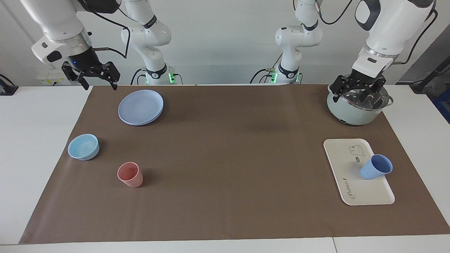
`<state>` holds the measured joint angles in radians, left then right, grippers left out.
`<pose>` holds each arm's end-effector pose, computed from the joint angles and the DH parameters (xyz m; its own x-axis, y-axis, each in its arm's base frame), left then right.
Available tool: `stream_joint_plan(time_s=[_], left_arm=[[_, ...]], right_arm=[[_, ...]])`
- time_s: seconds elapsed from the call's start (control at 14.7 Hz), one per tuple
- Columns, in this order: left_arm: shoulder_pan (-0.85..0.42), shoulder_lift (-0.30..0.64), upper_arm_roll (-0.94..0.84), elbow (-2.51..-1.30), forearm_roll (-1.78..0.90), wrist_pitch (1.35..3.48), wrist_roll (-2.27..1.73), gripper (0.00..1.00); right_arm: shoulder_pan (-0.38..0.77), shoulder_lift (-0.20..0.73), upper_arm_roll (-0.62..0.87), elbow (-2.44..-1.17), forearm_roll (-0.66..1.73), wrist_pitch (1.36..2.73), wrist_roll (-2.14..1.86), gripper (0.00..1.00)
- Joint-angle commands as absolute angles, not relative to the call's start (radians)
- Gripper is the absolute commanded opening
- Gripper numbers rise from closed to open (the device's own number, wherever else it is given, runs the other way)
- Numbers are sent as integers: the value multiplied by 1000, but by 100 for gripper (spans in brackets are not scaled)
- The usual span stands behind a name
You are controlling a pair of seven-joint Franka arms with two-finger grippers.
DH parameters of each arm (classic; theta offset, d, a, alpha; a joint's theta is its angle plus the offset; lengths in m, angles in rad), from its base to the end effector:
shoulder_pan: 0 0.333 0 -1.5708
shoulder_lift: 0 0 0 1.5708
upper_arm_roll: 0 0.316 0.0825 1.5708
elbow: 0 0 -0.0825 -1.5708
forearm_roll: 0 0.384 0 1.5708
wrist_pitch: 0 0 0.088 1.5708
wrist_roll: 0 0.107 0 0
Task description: Place cup on tray
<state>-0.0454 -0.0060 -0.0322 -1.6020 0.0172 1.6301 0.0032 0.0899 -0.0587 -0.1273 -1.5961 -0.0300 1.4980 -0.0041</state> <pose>0.5566 -0.0416 0.6184 0.9961 -0.0817 0.0340 -0.0811 -0.9965 -0.0175 0.5281 -0.0253 0.6380 0.9986 -0.0349 -0.0399 -0.0341 -0.9992 0.0224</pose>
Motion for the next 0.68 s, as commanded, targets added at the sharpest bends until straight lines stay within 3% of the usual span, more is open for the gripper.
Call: stream_joint_plan(time_s=[0.0, 0.61], left_arm=[[-41, -29, -31, -1623, 28, 1631, 11, 100], [-41, -29, -31, -1624, 28, 1631, 9, 100]], right_arm=[[78, -87, -126, -1629, -3, 1508, 41, 100], [80, -87, -130, -1629, 0, 1514, 37, 100]])
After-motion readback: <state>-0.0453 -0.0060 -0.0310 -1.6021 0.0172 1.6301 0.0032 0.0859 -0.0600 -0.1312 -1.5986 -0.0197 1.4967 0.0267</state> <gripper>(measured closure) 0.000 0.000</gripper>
